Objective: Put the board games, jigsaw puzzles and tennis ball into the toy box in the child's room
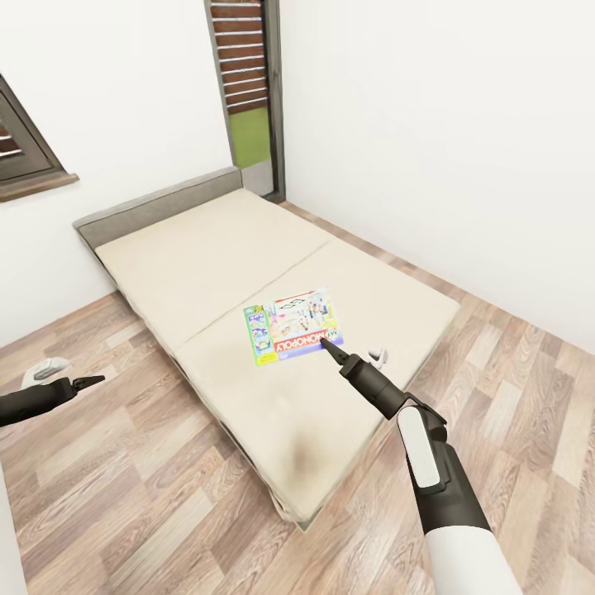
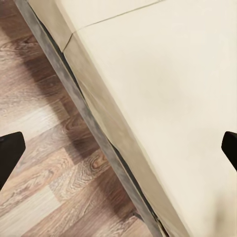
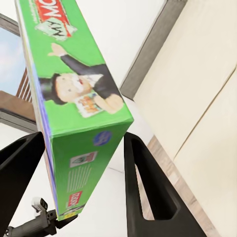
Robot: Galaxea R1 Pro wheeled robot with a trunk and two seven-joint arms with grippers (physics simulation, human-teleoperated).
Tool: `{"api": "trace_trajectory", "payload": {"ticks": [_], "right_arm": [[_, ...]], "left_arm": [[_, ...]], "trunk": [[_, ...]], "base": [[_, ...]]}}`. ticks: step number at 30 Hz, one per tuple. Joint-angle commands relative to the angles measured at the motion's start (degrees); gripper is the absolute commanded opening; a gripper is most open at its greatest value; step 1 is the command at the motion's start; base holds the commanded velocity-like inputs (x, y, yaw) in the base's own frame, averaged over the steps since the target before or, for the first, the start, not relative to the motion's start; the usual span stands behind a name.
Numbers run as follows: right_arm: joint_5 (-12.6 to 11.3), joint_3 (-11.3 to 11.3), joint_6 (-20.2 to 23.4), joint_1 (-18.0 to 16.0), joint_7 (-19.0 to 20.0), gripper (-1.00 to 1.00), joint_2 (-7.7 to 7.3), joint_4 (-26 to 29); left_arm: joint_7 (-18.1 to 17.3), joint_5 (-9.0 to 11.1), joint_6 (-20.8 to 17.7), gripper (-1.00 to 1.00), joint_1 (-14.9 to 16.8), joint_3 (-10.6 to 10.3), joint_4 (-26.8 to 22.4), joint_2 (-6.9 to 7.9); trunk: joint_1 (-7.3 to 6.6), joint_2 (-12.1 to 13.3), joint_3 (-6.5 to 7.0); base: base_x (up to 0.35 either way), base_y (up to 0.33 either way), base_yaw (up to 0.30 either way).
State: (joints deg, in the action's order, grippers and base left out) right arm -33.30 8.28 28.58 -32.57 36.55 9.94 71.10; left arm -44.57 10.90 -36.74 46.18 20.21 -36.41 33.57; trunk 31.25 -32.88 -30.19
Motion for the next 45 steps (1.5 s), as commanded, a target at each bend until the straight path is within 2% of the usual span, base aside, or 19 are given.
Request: {"api": "trace_trajectory", "payload": {"ticks": [1, 40, 45], "right_arm": [[-0.28, 0.16, 0.44, -0.04, 0.12, -1.0, 0.06, 0.0], [-0.15, 0.16, 0.27, -0.04, 0.13, -1.0, 0.06, -0.08], [-0.24, 0.16, -2.3, -0.04, 0.11, -1.0, 0.06, -0.57]], "left_arm": [[-0.11, 0.17, -0.35, 1.0, 0.05, 0.09, 0.02, 0.0], [-0.08, 0.17, -0.35, 1.0, 0.04, 0.09, 0.02, 0.0], [-0.08, 0.17, -0.35, 1.0, 0.05, 0.09, 0.02, 0.0]], "trunk": [[0.02, -0.06, 0.03], [0.02, -0.06, 3.75], [0.02, -0.06, 4.23]], "base": [[0.0, 0.0, 0.0], [0.0, 0.0, 0.049], [0.0, 0.0, 0.069]]}}
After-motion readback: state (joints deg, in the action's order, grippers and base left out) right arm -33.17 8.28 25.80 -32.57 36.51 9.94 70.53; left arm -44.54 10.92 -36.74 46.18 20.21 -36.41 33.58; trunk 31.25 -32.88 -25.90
